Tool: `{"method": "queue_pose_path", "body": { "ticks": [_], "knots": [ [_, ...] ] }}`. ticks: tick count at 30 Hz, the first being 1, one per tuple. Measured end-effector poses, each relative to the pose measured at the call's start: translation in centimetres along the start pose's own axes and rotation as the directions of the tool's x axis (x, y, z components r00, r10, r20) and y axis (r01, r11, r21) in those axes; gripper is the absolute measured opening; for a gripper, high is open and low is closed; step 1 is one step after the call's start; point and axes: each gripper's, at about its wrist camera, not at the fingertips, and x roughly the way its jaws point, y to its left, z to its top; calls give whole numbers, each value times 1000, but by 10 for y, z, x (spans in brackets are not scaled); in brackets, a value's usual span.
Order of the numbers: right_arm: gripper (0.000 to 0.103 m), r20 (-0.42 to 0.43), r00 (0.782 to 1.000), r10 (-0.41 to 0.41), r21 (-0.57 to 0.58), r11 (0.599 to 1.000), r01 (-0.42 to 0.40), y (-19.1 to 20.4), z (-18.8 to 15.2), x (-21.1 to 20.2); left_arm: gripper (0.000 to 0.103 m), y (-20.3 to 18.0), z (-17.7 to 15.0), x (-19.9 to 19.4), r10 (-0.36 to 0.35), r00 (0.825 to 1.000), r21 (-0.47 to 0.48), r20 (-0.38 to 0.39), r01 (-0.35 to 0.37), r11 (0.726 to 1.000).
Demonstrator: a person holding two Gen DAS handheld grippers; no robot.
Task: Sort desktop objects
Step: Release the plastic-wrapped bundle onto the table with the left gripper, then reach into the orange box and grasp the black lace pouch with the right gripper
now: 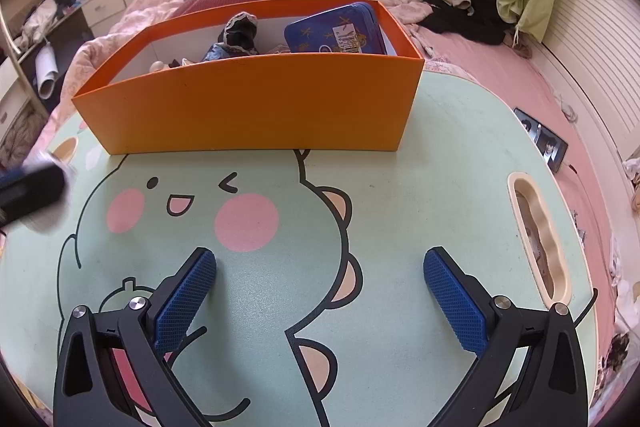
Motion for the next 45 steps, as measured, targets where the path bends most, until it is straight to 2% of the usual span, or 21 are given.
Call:
{"method": "queue_pose_path", "body": {
  "ticks": [3, 4, 5, 7, 10, 13, 15, 20, 22, 24, 25, 26, 29, 31, 32, 35, 37, 41, 43, 44, 45],
  "knots": [
    [103, 1, 1000, -1, 1, 1000, 1, 0, -1, 0, 38, 1, -11, 5, 55, 997, -56, 59, -52, 997],
    [103, 0, 1000, 0, 0, 1000, 0, 0, -1, 0, 48, 1, -12, 4, 70, 994, -57, 84, -65, 996],
    [103, 1, 1000, -1, 0, 1000, 1, 0, -1, 0, 66, -1, -13, 2, 77, 992, -47, 99, -73, 996],
    [103, -2, 1000, -1, -3, 1000, 1, 1, 1, 0, 81, 0, -21, -5, 87, 987, -25, 132, -85, 996],
    [103, -5, 1000, 2, -5, 1000, -2, 1, 0, 1, 81, -5, -29, -17, 99, 979, -8, 179, -99, 995],
    [103, -6, 1000, 1, -6, 1000, -1, 1, 0, 2, 82, -6, -33, -10, 156, 983, 25, 100, -159, 987],
    [103, -6, 1000, 1, -7, 1000, -1, 1, 0, 2, 82, -6, -41, -2, 198, 979, 42, 44, -200, 979],
    [103, -1, 1000, 5, -6, 1000, -5, 1, 0, 2, 82, 5, -53, 8, 182, 983, 8, 1, -182, 983],
    [98, 32, 999, 20, -8, 1000, -20, 3, -1, -4, 81, 10, -56, 14, 163, 986, -13, -25, -164, 986],
    [87, 90, 995, 51, -10, 999, -50, 6, 3, -17, 82, 15, -58, 20, 154, 986, -33, -60, -156, 987],
    [86, 119, 991, 64, -15, 998, -63, 7, 6, -24, 82, 16, -60, 20, 159, 985, -31, -60, -161, 986],
    [86, 152, 984, 93, -25, 996, -91, 9, 13, -34, 84, 14, -61, 20, 163, 985, -25, -62, -165, 986],
    [85, 180, 971, 155, -66, 987, -145, 17, 50, -48, 90, 3, -62, 26, 215, 973, 22, -85, -214, 977],
    [80, 180, 967, 180, -86, 982, -167, 24, 87, -50, 95, -5, -61, 30, 245, 964, 60, -101, -240, 969],
    [73, 177, 965, 191, -92, 980, -177, 25, 99, -48, 102, -6, -61, 31, 238, 965, 65, -109, -232, 970],
    [61, 94, 972, 214, -85, 975, -206, 36, 138, -20, 103, -3, -63, 30, 237, 964, 55, -118, -232, 971],
    [60, 11, 968, 250, -57, 967, -249, 45, 157, 7, 103, -3, -63, 28, 238, 964, 54, -118, -233, 971],
    [57, -70, 975, 211, -58, 975, -215, 66, 171, 53, 103, -5, -63, 27, 235, 965, 53, -119, -230, 972],
    [39, -112, 982, 153, -94, 982, -164, 75, 170, 72, 103, -6, -63, 27, 234, 965, 53, -119, -229, 972],
    [24, -127, 984, 126, -108, 984, -140, 78, 169, 77, 103, -6, -63, 28, 234, 965, 53, -119, -229, 972],
    [22, -130, 981, 141, -99, 983, -154, 75, 166, 78, 103, -6, -63, 28, 233, 965, 52, -119, -228, 972]
  ]
}}
